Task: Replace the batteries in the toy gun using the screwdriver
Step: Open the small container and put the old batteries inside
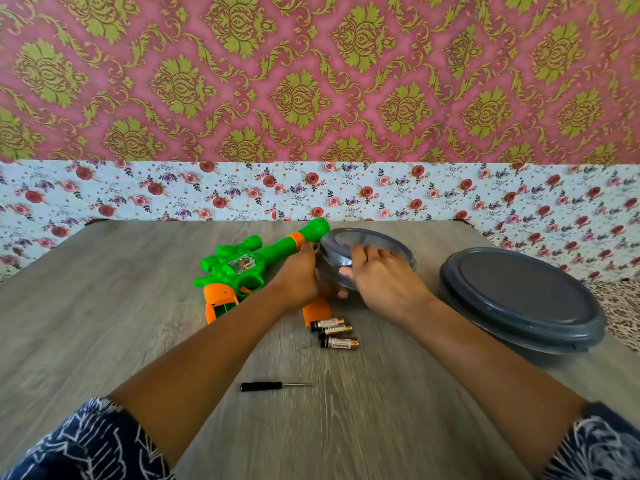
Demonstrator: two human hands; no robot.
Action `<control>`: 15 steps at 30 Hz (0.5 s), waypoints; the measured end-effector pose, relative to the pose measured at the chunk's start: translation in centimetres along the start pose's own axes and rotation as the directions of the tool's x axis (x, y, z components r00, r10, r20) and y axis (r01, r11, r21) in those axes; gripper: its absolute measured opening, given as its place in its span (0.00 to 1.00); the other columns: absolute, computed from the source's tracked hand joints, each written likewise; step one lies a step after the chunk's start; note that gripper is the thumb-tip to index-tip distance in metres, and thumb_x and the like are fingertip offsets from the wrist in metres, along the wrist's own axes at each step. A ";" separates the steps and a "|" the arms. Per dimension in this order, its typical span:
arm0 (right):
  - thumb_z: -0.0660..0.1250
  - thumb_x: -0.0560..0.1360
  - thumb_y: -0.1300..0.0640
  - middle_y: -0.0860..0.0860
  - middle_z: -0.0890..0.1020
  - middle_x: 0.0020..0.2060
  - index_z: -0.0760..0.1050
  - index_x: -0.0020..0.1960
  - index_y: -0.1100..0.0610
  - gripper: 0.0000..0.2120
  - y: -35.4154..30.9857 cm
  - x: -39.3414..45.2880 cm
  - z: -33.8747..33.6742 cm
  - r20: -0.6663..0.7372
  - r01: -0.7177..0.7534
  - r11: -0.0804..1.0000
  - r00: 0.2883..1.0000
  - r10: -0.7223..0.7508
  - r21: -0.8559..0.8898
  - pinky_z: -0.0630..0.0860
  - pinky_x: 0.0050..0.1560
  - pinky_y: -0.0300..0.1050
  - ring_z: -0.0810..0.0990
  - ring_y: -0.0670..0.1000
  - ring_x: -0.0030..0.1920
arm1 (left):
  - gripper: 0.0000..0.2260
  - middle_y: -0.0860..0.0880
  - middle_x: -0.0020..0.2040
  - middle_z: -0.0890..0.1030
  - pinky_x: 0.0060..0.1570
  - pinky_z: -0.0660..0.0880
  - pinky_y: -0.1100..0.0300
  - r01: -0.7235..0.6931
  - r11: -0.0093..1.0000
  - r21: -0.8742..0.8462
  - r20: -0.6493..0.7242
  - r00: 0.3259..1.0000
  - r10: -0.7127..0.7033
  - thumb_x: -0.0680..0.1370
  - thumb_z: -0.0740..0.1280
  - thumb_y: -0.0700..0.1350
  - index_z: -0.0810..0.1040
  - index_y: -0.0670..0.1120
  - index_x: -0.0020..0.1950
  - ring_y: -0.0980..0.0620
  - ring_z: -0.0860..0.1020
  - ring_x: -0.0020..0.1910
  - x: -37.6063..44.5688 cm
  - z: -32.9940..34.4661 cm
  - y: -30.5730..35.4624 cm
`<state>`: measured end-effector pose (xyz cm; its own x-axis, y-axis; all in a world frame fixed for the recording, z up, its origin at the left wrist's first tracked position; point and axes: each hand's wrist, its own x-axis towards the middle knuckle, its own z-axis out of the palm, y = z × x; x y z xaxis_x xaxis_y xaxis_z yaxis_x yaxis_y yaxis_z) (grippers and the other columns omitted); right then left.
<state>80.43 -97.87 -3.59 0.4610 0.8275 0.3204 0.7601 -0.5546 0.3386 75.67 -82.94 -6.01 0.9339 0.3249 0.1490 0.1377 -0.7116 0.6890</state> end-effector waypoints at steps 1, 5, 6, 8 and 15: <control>0.41 0.80 0.47 0.62 0.77 0.56 0.64 0.65 0.64 0.26 0.3 0.0 -0.3 -0.042 0.020 0.999 0.999 -0.019 0.034 0.75 0.50 0.52 0.79 0.61 0.54 | 0.39 0.46 0.61 0.76 0.54 0.72 0.60 -0.003 1.000 -0.009 0.007 1.000 0.003 0.65 0.79 0.47 0.63 0.39 0.68 0.48 0.75 0.60 0.0 0.0 0.0; 0.49 0.81 0.49 0.59 0.79 0.52 0.63 0.65 0.63 0.21 2.5 0.5 -2.1 -0.092 -0.056 0.973 0.993 0.078 0.223 0.68 0.39 0.44 0.80 0.58 0.48 | 0.41 0.44 0.63 0.75 0.55 0.71 0.60 0.009 1.000 0.009 0.021 1.000 -0.009 0.66 0.77 0.48 0.58 0.41 0.71 0.46 0.74 0.61 -0.2 -0.1 0.0; 0.50 0.81 0.48 0.60 0.79 0.50 0.63 0.64 0.63 0.21 3.2 0.5 -2.4 -0.103 -0.068 0.970 0.990 0.094 0.233 0.67 0.38 0.45 0.80 0.59 0.46 | 0.41 0.44 0.63 0.75 0.56 0.71 0.59 0.017 1.000 0.008 0.022 1.000 -0.018 0.67 0.77 0.48 0.58 0.41 0.71 0.46 0.75 0.61 -0.3 0.0 -0.1; 0.52 0.80 0.49 0.60 0.79 0.52 0.63 0.66 0.62 0.20 4.3 0.3 -2.5 -0.091 -0.079 0.959 0.990 0.107 0.272 0.70 0.41 0.47 0.79 0.60 0.49 | 0.41 0.45 0.64 0.75 0.56 0.71 0.60 0.034 0.999 -0.022 0.028 0.999 -0.033 0.67 0.77 0.48 0.57 0.41 0.71 0.47 0.74 0.62 -0.5 0.2 -0.3; 0.57 0.80 0.57 0.58 0.77 0.57 0.64 0.67 0.59 0.16 5.0 0.3 -0.8 0.042 -0.143 0.968 0.990 0.138 0.205 0.74 0.50 0.48 0.77 0.57 0.55 | 0.42 0.47 0.66 0.71 0.56 0.66 0.65 0.034 0.998 -0.052 0.054 0.998 -0.032 0.67 0.77 0.50 0.56 0.43 0.72 0.51 0.71 0.64 -0.5 0.2 0.2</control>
<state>84.06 -100.43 -1.09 0.5799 0.7463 0.3268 0.7638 -0.6376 0.1006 75.25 -83.37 -6.10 0.9454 0.3135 0.0889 0.1526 -0.6669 0.7293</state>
